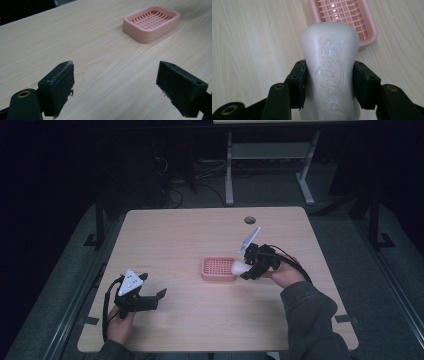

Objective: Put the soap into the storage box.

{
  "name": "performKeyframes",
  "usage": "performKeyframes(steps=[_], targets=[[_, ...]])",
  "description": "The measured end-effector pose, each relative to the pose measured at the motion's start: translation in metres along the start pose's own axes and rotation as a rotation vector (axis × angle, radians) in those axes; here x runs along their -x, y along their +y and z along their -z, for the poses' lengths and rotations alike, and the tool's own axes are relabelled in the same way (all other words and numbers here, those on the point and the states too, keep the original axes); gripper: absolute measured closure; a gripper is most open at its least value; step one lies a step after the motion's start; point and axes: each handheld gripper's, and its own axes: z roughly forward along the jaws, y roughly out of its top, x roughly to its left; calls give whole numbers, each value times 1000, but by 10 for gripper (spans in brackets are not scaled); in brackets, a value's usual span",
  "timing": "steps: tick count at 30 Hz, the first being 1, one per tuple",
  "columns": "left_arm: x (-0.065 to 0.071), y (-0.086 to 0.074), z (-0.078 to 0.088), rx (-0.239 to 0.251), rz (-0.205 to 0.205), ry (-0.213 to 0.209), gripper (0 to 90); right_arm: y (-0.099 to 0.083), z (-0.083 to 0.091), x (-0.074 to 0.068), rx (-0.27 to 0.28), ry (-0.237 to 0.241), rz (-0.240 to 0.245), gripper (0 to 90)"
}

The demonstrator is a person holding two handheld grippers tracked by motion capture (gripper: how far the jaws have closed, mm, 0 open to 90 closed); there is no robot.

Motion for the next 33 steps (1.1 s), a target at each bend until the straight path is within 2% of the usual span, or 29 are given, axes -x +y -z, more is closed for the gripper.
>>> performKeyframes(steps=[8,14,22,26,33], targets=[[0,0,-1,-1,1,-1,146,6,-2,3,8,5,11,488],[1,0,-1,0,1,-1,146,12,-5,3,-12,4,22,488],[1,0,-1,3,6,-2,146,23,-2,6,2,1,29,488],[1,0,-1,4,7,-1,146,31,-6,8,-21,-2,34,488],[1,0,-1,6,5,0,146,48,-8,13,-26,7,51,488]])
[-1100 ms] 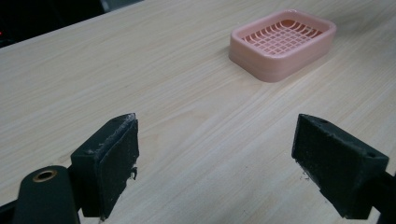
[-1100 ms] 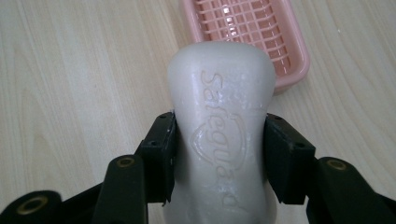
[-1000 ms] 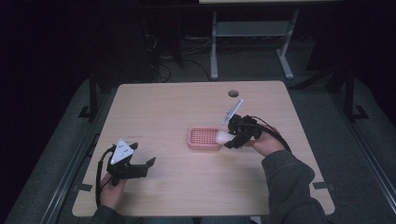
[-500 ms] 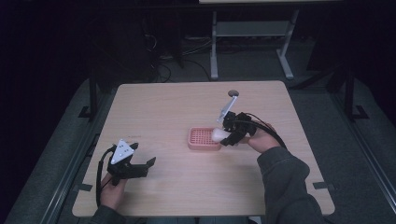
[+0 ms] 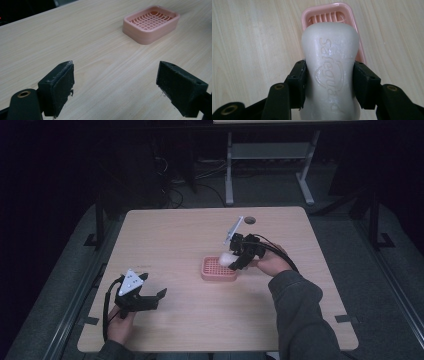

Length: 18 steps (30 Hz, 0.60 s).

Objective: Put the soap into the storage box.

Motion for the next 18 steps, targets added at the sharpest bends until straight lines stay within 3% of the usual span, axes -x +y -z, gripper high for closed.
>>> performKeyframes(steps=[11,18], targets=[[0,0,0,-1,0,-2,146,19,-16,3,-9,8,34,488],[-1,0,1,-2,-7,0,146,24,-29,4,-13,22,31,488]])
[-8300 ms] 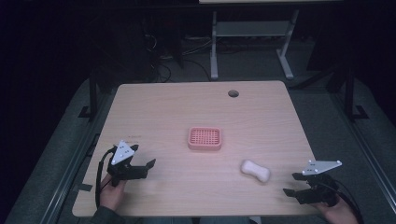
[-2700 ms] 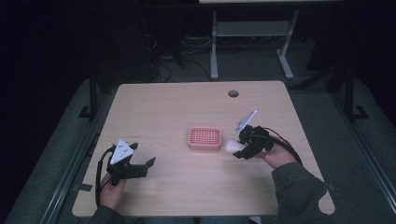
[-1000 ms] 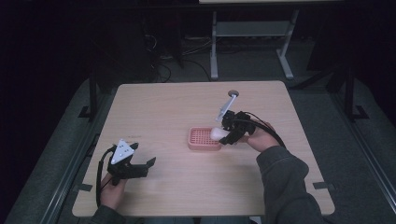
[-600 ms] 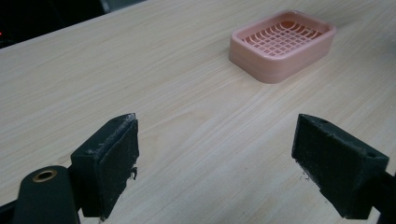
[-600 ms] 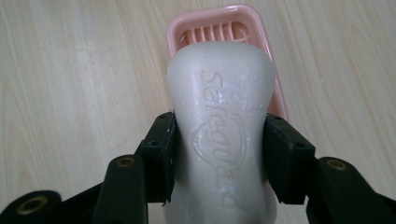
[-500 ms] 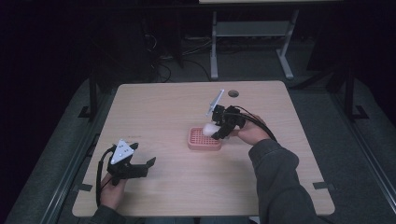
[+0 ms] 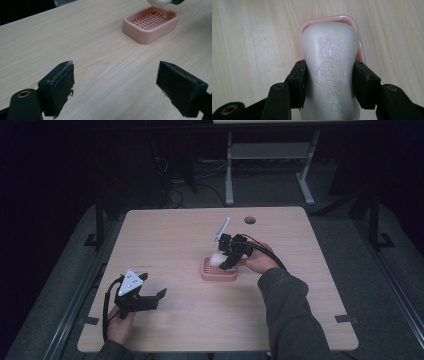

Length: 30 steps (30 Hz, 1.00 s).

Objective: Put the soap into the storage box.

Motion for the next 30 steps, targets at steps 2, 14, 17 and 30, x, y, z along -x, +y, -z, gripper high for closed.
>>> performKeyframes(steps=[2,14,17,30], targets=[[0,0,0,-1,2,-1,146,1,-4,1,-14,-1,2,488],[0,0,0,5,11,-3,146,8,-23,4,-35,9,9,488],[0,0,1,8,12,-2,146,10,-28,3,-41,8,21,488],[0,1,1,11,13,-1,146,9,-40,8,-46,10,4,487]])
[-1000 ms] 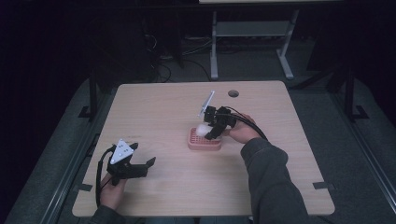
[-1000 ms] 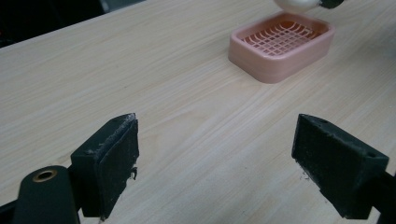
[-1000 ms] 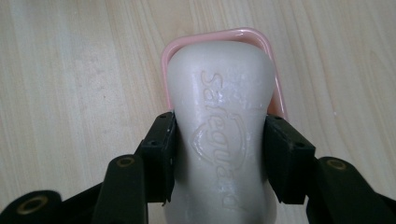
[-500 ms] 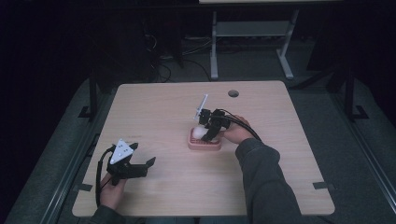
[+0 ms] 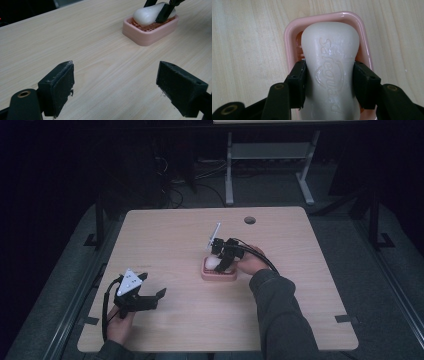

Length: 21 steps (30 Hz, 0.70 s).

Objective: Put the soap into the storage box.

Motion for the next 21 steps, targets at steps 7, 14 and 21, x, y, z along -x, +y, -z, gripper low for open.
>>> performKeyframes(steps=[7,14,21], targets=[[0,0,0,0,-2,1,146,-1,-7,1,-14,11,-2,487],[0,1,0,2,-2,1,146,-2,-9,-1,-15,40,10,486],[0,1,0,1,-2,-1,146,-2,-10,-1,-15,58,1,484]])
